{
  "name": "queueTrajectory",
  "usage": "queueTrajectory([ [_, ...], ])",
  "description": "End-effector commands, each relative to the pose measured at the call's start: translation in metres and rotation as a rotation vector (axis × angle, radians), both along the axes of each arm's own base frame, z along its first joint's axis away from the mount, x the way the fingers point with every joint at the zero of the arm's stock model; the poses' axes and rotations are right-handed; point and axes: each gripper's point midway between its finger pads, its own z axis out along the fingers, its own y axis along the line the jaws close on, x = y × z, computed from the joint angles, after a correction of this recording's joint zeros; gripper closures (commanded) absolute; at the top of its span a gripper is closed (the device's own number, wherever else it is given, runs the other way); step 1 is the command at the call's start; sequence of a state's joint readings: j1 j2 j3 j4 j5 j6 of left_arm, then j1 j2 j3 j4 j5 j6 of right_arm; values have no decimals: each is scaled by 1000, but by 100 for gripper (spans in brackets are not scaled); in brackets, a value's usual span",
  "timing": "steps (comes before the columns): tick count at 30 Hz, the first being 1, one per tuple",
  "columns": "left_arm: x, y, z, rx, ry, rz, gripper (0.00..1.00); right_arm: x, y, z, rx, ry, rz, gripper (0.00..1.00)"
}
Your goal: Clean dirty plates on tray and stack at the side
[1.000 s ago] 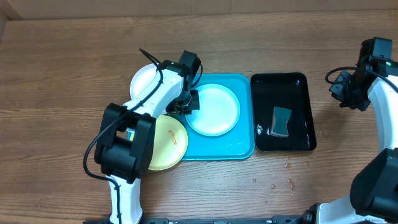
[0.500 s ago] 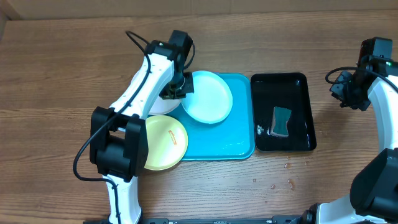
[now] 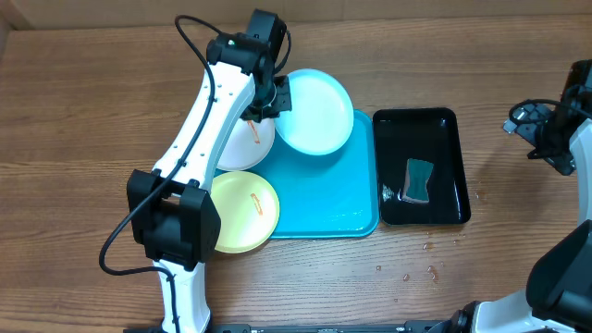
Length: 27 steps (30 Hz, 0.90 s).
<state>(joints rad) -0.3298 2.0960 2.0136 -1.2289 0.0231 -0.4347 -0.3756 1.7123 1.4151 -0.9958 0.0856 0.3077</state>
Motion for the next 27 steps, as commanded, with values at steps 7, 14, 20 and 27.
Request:
queueTrajectory([
  [7,14,-73,41,-22,-242,-143,96,4,-2,6,-8,-20,0,0],
  [14,19,-118,62,80,-435,-227,96,4,-2,6,-8,-21,0,0],
  [20,15,-143,88,295,-625,-307,96,4,-2,6,-8,-20,1,0],
  [27,-7,-169,135,650,-837,-415,96,4,-2,6,-8,-20,0,0],
])
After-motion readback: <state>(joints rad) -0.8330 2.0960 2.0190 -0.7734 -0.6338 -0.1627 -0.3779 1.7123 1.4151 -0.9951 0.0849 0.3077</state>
